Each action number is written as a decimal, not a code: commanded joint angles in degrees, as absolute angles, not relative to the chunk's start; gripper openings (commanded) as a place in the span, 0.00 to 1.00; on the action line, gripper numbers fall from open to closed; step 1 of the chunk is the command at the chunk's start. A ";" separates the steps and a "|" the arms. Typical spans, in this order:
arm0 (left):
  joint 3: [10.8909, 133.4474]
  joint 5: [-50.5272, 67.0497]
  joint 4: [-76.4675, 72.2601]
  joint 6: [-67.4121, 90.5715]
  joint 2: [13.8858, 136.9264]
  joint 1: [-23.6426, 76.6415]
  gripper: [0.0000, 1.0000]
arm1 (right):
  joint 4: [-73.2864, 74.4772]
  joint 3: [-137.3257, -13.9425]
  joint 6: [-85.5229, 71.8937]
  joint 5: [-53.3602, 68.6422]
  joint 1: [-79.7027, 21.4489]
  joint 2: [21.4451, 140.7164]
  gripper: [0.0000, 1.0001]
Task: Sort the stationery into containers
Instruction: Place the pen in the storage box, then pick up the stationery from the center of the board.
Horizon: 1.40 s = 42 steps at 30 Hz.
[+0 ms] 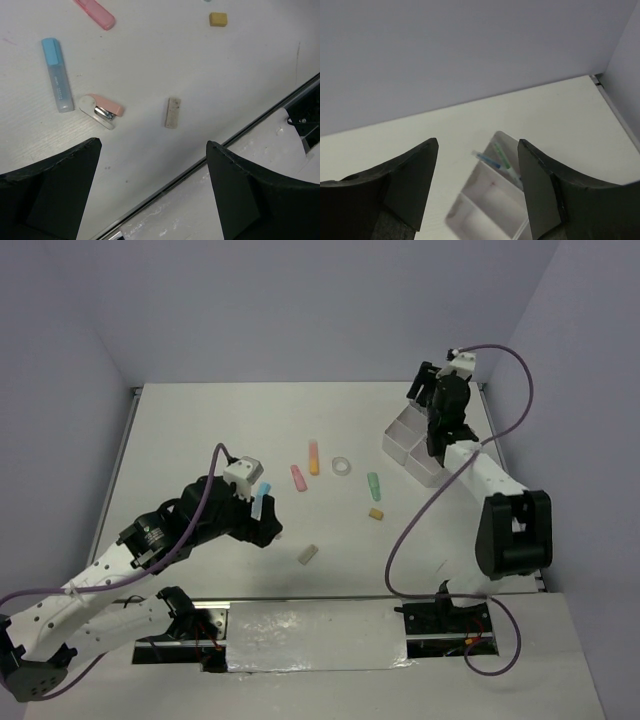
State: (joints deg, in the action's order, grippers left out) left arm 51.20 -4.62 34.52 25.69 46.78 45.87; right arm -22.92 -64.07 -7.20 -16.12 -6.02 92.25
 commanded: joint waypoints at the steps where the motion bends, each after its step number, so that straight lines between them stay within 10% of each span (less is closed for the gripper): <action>1: 51.94 -10.44 35.41 26.89 46.76 45.97 0.99 | -17.86 -63.20 -19.05 -11.10 -6.59 82.73 0.72; 6: 53.52 -24.40 40.25 32.42 46.67 45.88 0.99 | -8.81 -57.67 -22.69 -1.40 -13.87 75.95 0.70; 22: 53.70 -31.47 42.98 35.51 42.36 44.82 0.99 | 20.47 -45.62 -45.42 -24.59 -36.72 71.72 0.74; 42: 53.17 -27.69 41.57 33.57 43.33 44.74 1.00 | 22.33 -46.32 -49.04 -26.89 -35.86 85.34 0.74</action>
